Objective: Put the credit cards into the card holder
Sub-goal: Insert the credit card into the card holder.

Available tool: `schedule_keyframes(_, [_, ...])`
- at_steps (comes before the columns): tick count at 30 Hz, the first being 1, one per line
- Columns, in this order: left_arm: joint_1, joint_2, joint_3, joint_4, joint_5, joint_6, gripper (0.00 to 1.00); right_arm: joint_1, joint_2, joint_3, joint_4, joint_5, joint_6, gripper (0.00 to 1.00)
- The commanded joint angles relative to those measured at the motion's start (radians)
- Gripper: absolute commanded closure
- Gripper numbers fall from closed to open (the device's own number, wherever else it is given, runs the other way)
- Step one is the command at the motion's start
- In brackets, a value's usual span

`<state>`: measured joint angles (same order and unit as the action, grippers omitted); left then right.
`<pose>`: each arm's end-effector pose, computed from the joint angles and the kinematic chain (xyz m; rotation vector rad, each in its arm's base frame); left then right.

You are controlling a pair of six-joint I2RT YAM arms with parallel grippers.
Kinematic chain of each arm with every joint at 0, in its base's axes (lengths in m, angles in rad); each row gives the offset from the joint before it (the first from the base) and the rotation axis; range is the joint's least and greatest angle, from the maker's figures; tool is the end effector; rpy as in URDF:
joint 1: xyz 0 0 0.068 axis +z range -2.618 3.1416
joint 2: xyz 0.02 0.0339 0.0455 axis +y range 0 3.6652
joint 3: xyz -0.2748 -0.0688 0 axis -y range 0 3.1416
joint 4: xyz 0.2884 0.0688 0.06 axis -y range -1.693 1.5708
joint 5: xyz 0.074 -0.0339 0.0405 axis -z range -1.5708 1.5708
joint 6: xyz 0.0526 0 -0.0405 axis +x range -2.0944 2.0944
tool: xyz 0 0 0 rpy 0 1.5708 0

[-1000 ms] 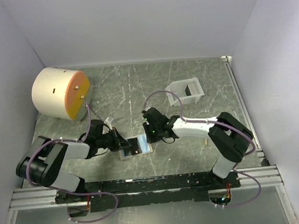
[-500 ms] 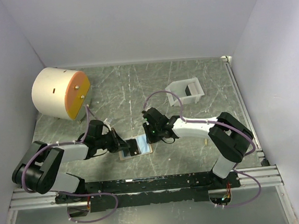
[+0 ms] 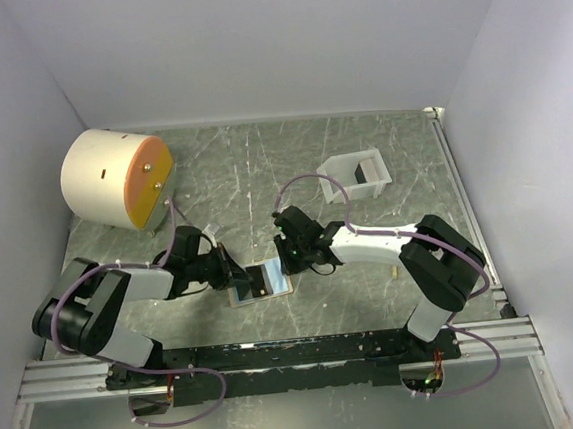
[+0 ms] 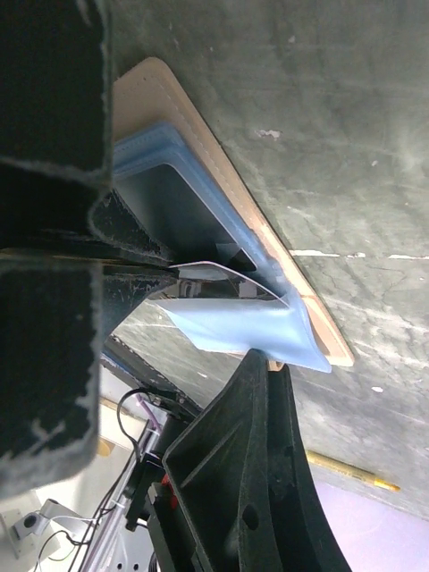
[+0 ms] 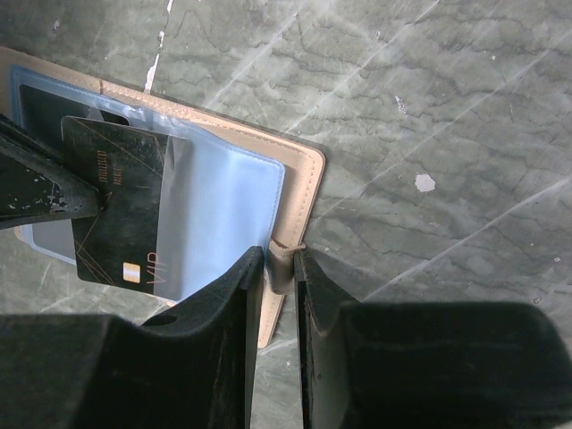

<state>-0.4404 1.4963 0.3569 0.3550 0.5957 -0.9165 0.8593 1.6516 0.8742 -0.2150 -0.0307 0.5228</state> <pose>0.2207 -0.1366 0.0676 -0.2900 2.5924 -1.2921 0.2332 0.2730 0.1219 -0.4581 2.6245 0.5367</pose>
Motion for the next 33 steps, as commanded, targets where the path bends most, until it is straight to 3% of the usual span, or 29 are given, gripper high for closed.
schedule_keyframes(1, [-0.013,0.041,0.013,-0.048,0.016,0.048,0.93,0.005,-0.013,-0.009,-0.002,-0.006,0.003,0.8])
schedule_keyframes(8, [-0.017,0.04,0.017,-0.042,0.0,0.03,0.9,0.005,-0.012,-0.01,-0.002,-0.004,0.008,0.8])
schedule_keyframes(13, [-0.017,-0.037,0.046,-0.173,-0.068,0.056,0.61,0.005,-0.041,0.0,-0.033,0.017,0.014,0.73])
schedule_keyframes(18, [-0.017,-0.099,0.081,-0.264,-0.111,0.068,0.47,0.004,-0.083,0.01,-0.052,0.012,0.029,0.68])
schedule_keyframes(25, [-0.021,-0.115,0.094,-0.3,-0.128,0.069,0.43,0.005,-0.104,0.005,-0.064,0.014,0.041,0.63])
schedule_keyframes(33, [-0.043,-0.084,0.088,-0.261,-0.118,0.039,0.42,-0.006,-0.086,-0.025,-0.032,-0.01,0.052,0.64])
